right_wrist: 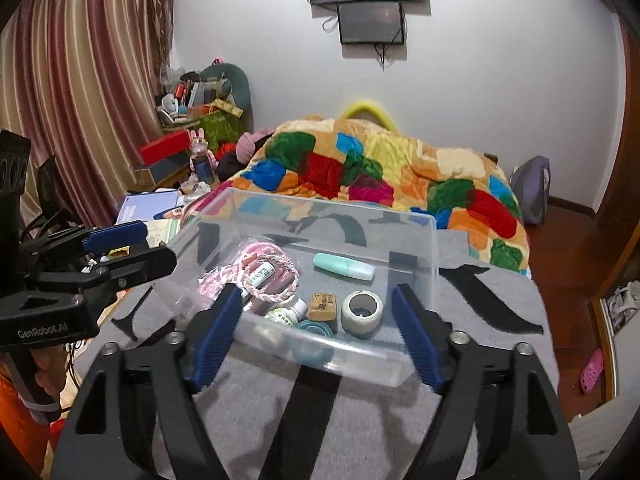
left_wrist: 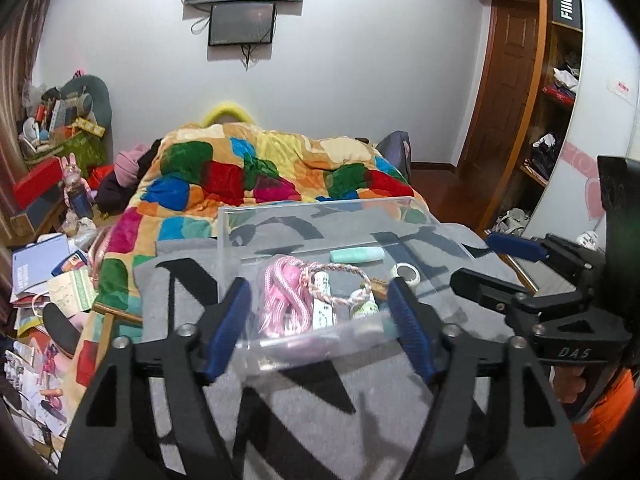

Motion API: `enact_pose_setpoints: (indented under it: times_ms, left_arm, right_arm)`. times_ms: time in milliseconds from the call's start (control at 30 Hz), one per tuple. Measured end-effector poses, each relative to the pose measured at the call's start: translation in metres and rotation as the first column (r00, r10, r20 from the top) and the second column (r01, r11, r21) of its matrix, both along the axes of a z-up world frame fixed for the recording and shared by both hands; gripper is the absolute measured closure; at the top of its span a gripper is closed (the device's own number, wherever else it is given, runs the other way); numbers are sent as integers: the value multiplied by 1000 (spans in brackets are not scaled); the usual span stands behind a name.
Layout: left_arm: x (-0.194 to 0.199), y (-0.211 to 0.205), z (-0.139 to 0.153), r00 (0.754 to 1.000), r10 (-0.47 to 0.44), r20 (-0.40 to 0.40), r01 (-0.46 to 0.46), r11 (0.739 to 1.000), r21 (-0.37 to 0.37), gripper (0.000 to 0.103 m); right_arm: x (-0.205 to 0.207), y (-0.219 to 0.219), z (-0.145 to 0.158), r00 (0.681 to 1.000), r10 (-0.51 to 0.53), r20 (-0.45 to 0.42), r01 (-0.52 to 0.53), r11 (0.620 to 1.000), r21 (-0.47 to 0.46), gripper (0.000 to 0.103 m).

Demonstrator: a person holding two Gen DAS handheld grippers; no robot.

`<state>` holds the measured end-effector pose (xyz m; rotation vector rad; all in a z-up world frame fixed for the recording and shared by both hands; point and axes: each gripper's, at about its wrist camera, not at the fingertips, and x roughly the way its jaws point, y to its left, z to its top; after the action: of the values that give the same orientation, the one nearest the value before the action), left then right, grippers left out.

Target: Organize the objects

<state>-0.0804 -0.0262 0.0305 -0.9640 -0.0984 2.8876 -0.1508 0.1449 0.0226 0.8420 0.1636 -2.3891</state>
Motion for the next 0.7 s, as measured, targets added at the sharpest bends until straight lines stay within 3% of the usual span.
enact_pose_setpoints:
  times_ms: [67, 267, 700]
  left_arm:
    - [8, 2, -1, 1000, 5, -12, -5, 1000, -5, 16]
    - [26, 7, -7, 1000, 9, -16, -9, 1000, -2, 10]
    - [39, 14, -25, 1000, 23, 18, -23, 999, 27, 9]
  right_arm:
    - [10, 2, 2, 1000, -12, -28, 12, 1000, 5, 18]
    - [31, 8, 1, 999, -15, -45, 15, 1000, 4, 13]
    - [48, 16, -16, 1000, -18, -20, 18, 1000, 11, 10]
